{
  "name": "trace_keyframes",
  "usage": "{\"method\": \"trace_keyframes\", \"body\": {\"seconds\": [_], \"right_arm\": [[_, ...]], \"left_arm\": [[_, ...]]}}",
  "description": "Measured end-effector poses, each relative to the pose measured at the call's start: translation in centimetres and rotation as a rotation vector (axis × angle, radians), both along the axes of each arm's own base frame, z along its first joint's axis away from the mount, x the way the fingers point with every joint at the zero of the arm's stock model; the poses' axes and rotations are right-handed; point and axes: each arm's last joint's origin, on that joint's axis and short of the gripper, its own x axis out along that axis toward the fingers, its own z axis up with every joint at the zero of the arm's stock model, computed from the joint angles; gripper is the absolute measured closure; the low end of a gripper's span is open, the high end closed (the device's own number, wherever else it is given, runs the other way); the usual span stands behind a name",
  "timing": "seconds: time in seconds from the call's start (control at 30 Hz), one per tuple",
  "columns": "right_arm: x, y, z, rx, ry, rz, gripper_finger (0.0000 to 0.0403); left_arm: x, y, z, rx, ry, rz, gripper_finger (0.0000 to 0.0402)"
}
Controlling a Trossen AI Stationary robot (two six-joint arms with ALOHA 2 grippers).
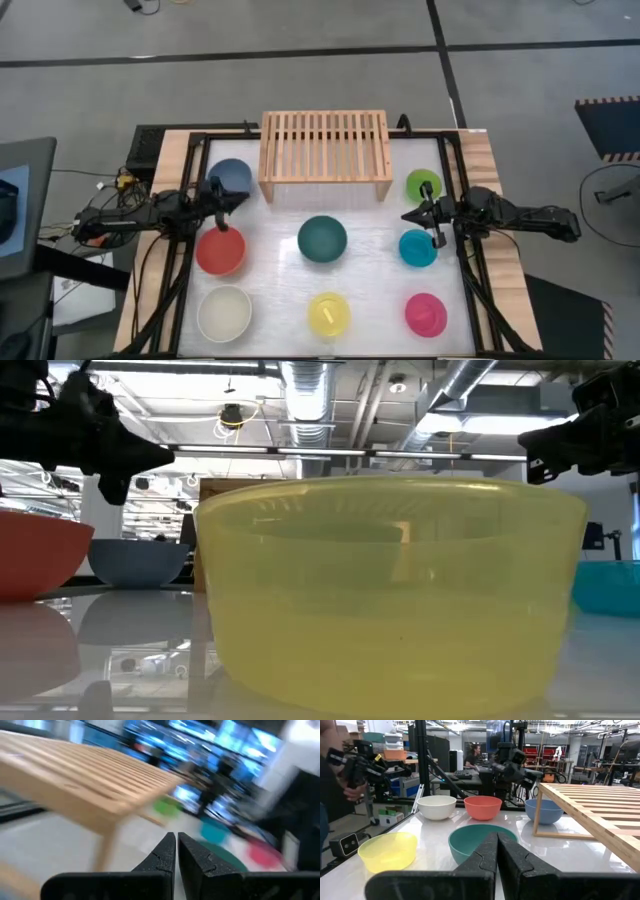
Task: Place and stack bowls onto a shelf
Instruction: Put the dark blue bowl onto the shelf
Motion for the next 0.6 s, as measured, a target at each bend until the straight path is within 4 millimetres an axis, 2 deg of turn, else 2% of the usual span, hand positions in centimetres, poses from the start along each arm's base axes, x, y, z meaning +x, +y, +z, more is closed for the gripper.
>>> {"method": "trace_keyframes", "body": {"seconds": [0.17,0.33,0.43,0.6], "right_arm": [[0.0,-0.2,-0.1,-0.053,0.003,-0.071,0.037],[0.0,-0.4,-0.1,-0.089,0.002,-0.118,0.037],[0.0,-0.4,0.0,-0.092,-0.001,-0.117,0.037],[-0.1,-0.6,0.9,-0.044,-0.095,-0.146,0.037]], "left_arm": [[-0.3,0.4,0.2,-0.204,-0.083,0.132,0.0397],[-0.5,0.3,1.6,-0.226,-0.183,0.088,0.0397],[-0.5,0.4,1.6,-0.185,-0.169,0.12,0.0397],[-0.9,0.6,2.6,-0.262,-0.311,0.183,0.0397]]}}
